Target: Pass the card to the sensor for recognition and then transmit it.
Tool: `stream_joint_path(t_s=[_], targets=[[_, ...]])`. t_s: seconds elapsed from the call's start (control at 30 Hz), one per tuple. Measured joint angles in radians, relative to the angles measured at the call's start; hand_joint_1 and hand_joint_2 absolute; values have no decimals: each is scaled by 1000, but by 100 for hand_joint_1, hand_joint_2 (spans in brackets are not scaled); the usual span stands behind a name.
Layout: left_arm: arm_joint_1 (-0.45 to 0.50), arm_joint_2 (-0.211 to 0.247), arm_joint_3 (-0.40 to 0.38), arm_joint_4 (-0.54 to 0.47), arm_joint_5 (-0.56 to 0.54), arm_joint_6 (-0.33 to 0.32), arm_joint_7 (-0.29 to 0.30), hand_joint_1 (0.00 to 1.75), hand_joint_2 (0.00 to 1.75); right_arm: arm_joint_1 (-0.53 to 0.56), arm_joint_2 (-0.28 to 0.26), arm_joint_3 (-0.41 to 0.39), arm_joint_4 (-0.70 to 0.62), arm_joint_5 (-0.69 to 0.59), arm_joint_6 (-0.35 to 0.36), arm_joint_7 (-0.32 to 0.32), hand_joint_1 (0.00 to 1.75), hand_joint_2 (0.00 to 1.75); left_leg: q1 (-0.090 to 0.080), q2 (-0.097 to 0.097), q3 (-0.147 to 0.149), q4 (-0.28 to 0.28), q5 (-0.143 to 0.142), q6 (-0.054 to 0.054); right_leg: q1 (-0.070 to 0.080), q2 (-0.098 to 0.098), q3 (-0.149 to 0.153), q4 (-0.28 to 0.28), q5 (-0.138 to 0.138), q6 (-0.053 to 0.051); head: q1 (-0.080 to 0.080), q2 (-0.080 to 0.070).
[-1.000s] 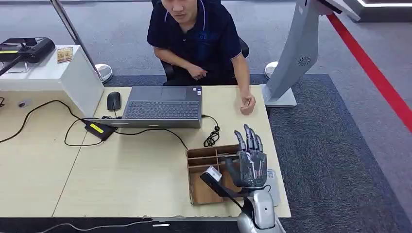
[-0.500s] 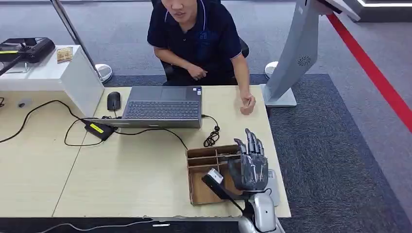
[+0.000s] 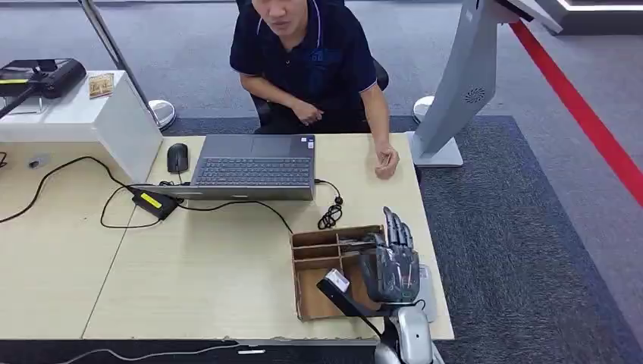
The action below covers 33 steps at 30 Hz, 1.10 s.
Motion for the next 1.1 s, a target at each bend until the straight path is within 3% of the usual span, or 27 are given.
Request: stream_joint_path(t_s=[0.03,0.07,0.3,0.73,0.83,1.0,1.1], targets=[[0,0,0,0,0,0,0,0,0,0,0,0,0,-1,0,0,152,175,0,0,0,0,0,0,0,0,0,0,0,0,0,0],[0,0,0,0,0,0,0,0,0,-1,0,0,0,-2,0,0,175,175,0,0,0,0,0,0,0,0,0,0,0,0,0,0],[0,0,0,0,0,-1,0,0,0,0,0,0,-1,-19,0,-5,175,175,0,0,0,0,0,0,0,0,0,0,0,0,0,0],[0,0,0,0,0,0,-8,0,0,5,6,-14,-14,-44,-1,-99,175,175,0,0,0,0,0,0,0,0,0,0,0,0,0,0],[0,0,2,0,9,6,-9,0,0,18,18,-40,-43,-87,-2,-192,175,175,0,0,0,0,0,0,0,0,0,0,0,0,0,0],[3,0,5,0,32,24,2,0,0,48,81,-152,-163,-276,-3,-450,175,175,0,0,0,0,0,0,0,0,0,0,0,0,0,0],[6,0,12,0,42,35,4,0,0,69,103,-227,-255,-397,-4,-465,175,175,0,0,0,0,0,0,0,0,0,0,0,0,0,0]])
